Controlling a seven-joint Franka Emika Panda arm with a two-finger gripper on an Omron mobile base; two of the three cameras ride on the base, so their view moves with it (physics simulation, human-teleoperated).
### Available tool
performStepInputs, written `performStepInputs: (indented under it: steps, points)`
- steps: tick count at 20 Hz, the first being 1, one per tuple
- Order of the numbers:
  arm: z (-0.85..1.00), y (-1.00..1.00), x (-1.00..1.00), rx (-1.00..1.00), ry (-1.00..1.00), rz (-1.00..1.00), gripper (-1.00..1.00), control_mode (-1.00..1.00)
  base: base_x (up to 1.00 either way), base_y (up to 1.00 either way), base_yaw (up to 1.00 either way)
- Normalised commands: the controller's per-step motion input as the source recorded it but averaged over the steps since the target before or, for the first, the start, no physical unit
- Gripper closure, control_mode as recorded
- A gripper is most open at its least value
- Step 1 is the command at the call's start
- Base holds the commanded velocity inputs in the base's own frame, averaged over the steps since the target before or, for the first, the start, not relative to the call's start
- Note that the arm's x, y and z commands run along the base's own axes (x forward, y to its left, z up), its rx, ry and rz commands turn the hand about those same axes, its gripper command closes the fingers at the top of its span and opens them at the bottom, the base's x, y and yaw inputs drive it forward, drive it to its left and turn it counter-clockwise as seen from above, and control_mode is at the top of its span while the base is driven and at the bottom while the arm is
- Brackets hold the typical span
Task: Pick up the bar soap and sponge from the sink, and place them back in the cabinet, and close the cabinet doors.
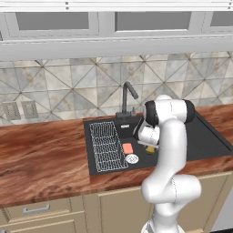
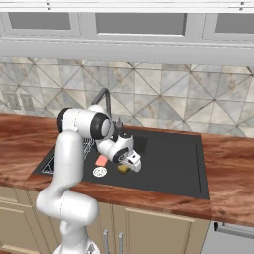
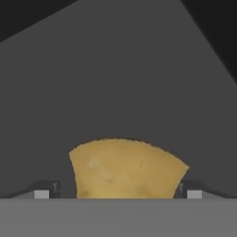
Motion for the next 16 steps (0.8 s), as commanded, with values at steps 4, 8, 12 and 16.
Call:
performStepInputs:
  steps: [4, 8, 12, 16]
  points:
    - [-0.2, 0.0, 0.0, 0.0, 0.03, 0.0, -1.0, -1.0, 0.0, 0.0, 0.0]
    - [-0.01, 0.0, 0.0, 0.0, 0.02, 0.0, 1.0, -1.0, 0.0, 0.0, 0.0]
    - [0.0, 0.0, 0.0, 0.0, 0.0, 0.0, 1.0, -1.0, 0.0, 0.0, 0.0]
    - [0.0, 0.0, 0.0, 0.0, 0.0, 0.0, 1.0, -1.0, 0.0, 0.0, 0.0]
